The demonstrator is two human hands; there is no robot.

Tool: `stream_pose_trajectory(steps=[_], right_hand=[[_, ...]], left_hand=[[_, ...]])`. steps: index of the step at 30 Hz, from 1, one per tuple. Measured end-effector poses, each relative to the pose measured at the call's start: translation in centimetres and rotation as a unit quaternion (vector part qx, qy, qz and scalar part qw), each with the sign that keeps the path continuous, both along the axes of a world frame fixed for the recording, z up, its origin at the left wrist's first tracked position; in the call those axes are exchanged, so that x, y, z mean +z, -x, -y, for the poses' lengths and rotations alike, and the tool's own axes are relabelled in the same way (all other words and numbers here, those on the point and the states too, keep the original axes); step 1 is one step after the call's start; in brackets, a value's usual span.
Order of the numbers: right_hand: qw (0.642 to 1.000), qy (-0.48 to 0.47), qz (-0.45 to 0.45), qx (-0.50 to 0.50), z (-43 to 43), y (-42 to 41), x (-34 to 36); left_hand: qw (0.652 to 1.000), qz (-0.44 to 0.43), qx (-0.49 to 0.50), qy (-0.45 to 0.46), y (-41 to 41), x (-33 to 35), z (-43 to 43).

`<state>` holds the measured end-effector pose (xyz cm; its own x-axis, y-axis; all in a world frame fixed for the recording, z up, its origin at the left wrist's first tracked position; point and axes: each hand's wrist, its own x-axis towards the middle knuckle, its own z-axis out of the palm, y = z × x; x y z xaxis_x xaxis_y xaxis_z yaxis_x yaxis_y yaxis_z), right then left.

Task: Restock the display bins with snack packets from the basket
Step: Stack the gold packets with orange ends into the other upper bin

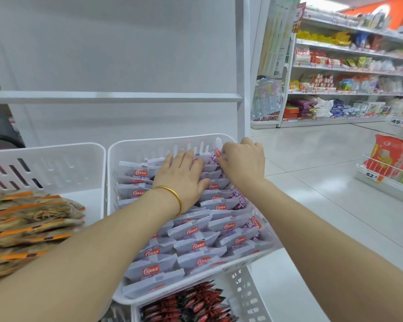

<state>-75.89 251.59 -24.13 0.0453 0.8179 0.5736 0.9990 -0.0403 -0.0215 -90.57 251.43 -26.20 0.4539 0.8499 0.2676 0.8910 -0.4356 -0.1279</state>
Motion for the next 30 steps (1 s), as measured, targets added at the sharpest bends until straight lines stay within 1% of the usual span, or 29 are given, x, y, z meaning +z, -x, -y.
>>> stream_pose_trajectory(steps=[5, 9, 11, 13, 15, 16, 17, 18, 20, 22, 23, 28, 30], right_hand=[[0.998, 0.024, 0.049, 0.024, 1.1, -0.5, 0.0], [0.997, 0.039, 0.059, 0.022, 0.0, 0.1, 0.1], [0.995, 0.062, 0.068, 0.034, -0.4, 0.0, 0.3], [0.994, 0.075, 0.057, 0.050, -0.2, -0.5, 0.4], [0.997, 0.037, 0.016, 0.069, 0.3, -1.3, 0.1], [0.997, -0.008, -0.003, 0.074, 0.7, -1.5, -0.3], [0.995, -0.051, -0.009, 0.084, 1.1, -1.6, -0.9], [0.993, -0.068, 0.005, 0.095, 1.4, -1.5, -1.3], [0.992, -0.016, 0.057, 0.109, 1.6, -1.3, -2.0], [0.991, 0.049, 0.067, 0.104, 1.5, -1.3, -1.9], [0.991, 0.067, 0.066, 0.100, 1.4, -1.2, -1.6], [0.981, 0.123, 0.128, 0.083, 1.2, -0.7, -1.1], [0.980, 0.141, 0.107, 0.093, 0.9, -0.6, -0.9]], left_hand=[[1.000, 0.002, 0.002, -0.001, 0.0, -0.2, 0.1], [1.000, 0.007, 0.007, 0.007, -0.1, -0.4, 0.0], [1.000, 0.010, 0.011, 0.014, -0.1, -0.5, 0.1], [1.000, 0.010, 0.016, 0.018, -0.1, -0.5, 0.2], [1.000, 0.000, 0.019, 0.020, -0.1, -0.6, 0.5], [1.000, -0.003, 0.020, 0.021, -0.1, -0.7, 0.6], [0.999, -0.003, 0.023, 0.023, -0.1, -0.8, 0.7], [0.999, -0.001, 0.026, 0.026, -0.1, -0.8, 0.7], [0.999, 0.001, 0.030, 0.031, -0.1, -0.9, 0.6], [0.999, 0.000, 0.032, 0.034, -0.1, -0.9, 0.7], [0.999, 0.002, 0.033, 0.036, -0.1, -0.9, 0.7], [0.999, 0.005, 0.031, 0.045, 0.0, -1.1, 0.6], [0.998, 0.006, 0.033, 0.050, -0.1, -1.0, 0.5]])
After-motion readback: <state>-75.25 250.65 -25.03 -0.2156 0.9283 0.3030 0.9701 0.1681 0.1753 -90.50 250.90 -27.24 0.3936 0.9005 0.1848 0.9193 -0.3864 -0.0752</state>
